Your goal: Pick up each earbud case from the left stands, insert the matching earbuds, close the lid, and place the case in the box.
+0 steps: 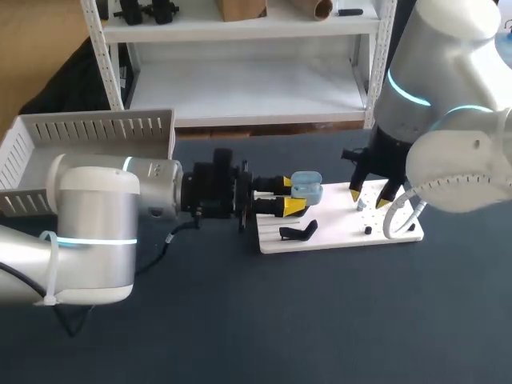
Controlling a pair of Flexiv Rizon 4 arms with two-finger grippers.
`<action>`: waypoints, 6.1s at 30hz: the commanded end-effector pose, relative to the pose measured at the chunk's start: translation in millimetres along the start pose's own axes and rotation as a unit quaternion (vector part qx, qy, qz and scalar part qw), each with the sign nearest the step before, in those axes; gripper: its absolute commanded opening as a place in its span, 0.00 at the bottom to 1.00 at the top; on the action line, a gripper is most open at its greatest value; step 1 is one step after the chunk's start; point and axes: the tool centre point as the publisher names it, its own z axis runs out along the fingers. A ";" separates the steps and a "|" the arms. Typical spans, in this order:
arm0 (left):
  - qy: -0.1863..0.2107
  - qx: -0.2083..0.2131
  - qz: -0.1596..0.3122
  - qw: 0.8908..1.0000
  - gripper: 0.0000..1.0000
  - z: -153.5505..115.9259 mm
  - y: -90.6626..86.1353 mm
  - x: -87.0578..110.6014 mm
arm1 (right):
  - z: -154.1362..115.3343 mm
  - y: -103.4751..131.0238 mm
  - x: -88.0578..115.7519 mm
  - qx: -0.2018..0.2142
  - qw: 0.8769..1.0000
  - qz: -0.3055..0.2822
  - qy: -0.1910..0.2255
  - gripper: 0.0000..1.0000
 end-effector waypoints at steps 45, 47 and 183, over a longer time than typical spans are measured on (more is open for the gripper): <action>0.000 -0.004 0.001 1.000 0.00 0.7 -1.6 0.1 | 34.5 -1.1 -21.2 0.008 0.999 0.034 0.016 0.23; 0.000 -0.004 0.001 1.000 0.00 0.7 -1.6 0.1 | 35.2 -1.0 -21.3 0.009 0.999 0.034 0.017 0.10; 0.000 -0.004 0.001 1.000 0.00 0.7 -1.6 0.1 | -129.6 125.3 98.3 0.021 0.977 -0.202 0.069 0.00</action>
